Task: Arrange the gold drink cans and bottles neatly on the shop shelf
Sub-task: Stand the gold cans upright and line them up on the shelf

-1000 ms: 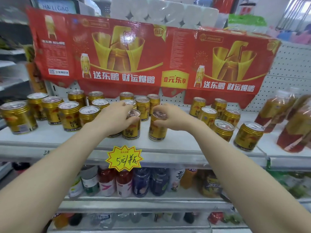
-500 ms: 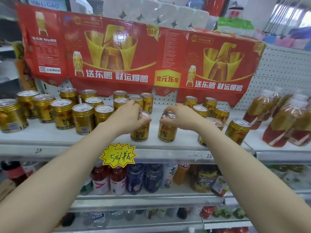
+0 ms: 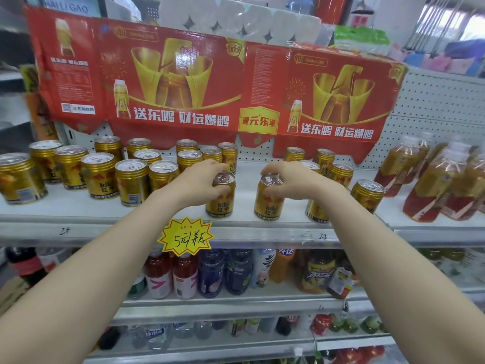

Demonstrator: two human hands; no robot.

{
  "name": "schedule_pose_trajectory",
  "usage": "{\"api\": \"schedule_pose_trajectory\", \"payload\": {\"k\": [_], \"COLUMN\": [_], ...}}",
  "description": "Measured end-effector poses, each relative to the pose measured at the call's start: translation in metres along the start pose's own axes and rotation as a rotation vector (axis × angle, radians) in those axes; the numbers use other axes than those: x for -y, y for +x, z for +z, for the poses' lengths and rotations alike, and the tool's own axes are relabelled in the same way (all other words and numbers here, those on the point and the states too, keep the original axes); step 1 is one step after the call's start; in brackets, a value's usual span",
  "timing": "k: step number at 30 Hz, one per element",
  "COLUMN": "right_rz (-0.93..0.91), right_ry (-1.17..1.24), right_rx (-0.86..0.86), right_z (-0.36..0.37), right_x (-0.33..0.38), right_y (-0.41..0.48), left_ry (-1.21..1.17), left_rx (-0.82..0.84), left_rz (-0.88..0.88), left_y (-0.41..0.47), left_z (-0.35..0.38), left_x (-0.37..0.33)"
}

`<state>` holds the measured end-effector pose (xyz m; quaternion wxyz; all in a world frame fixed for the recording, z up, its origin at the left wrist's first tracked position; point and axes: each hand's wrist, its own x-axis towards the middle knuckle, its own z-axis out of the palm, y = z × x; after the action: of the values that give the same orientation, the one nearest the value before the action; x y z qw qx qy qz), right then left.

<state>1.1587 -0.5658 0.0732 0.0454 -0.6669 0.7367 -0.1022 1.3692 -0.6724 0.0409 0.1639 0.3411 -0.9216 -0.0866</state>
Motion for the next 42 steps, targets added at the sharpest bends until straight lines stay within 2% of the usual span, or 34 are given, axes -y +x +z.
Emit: {"api": "schedule_pose_trajectory", "payload": {"k": [21, 29, 32, 35, 38, 42], "right_rz": [0.01, 0.006, 0.01, -0.001, -0.037, -0.098], "right_ry": [0.069, 0.117, 0.143, 0.063, -0.007, -0.046], "right_rx": [0.032, 0.207, 0.084, -0.054, -0.047, 0.014], "right_z": [0.001, -0.016, -0.025, -0.026, -0.021, -0.009], "right_x": [-0.003, -0.009, -0.014, -0.019, -0.02, -0.016], "right_y": [0.001, 0.021, 0.047, 0.082, 0.119, 0.165], "left_ry": [0.007, -0.003, -0.075, -0.061, 0.076, 0.218], "left_rx": [-0.026, -0.03, -0.021, -0.128, -0.185, -0.031], "left_rz": [-0.026, -0.006, -0.034, -0.061, -0.102, -0.163], "left_y": [-0.006, 0.0, 0.008, 0.028, 0.056, 0.091], "left_z": [-0.004, -0.002, -0.006, -0.014, -0.023, -0.019], "left_x": [-0.001, 0.003, 0.007, 0.016, 0.031, 0.051]}}
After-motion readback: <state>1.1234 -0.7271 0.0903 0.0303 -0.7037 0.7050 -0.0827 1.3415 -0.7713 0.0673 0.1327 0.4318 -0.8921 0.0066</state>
